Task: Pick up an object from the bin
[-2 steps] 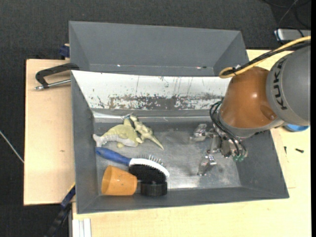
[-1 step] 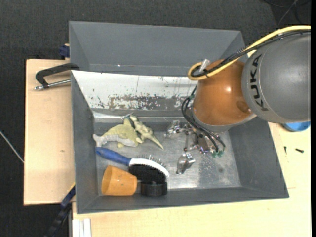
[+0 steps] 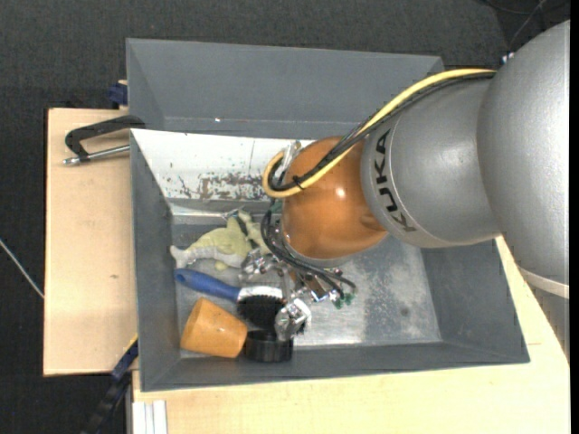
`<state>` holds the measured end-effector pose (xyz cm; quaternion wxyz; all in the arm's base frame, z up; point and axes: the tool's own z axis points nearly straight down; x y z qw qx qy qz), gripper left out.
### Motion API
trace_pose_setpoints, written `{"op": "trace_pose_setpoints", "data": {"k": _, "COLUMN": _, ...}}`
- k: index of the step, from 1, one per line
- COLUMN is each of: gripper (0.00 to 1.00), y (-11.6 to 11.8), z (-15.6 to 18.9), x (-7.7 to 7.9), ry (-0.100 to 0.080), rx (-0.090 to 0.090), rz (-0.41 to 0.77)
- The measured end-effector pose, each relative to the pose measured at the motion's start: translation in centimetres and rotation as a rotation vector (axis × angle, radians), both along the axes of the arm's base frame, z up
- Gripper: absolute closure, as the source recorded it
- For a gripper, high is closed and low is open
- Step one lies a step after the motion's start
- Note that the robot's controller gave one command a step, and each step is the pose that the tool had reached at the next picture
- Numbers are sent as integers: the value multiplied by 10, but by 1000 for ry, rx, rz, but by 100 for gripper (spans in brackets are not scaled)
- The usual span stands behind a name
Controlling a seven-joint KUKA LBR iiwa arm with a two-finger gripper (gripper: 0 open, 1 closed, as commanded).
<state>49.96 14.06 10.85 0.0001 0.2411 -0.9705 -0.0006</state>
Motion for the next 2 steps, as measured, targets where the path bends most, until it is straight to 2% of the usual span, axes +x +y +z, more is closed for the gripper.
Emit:
{"op": "trace_pose_setpoints", "data": {"k": 1, "gripper": 100, "y": -1, "z": 0, "x": 1, "ry": -3, "rx": 0, "rz": -3}}
{"op": "trace_pose_setpoints", "data": {"k": 2, "gripper": 100, "y": 12, "z": 123, "x": 9, "ry": -14, "rx": 4, "rz": 34}}
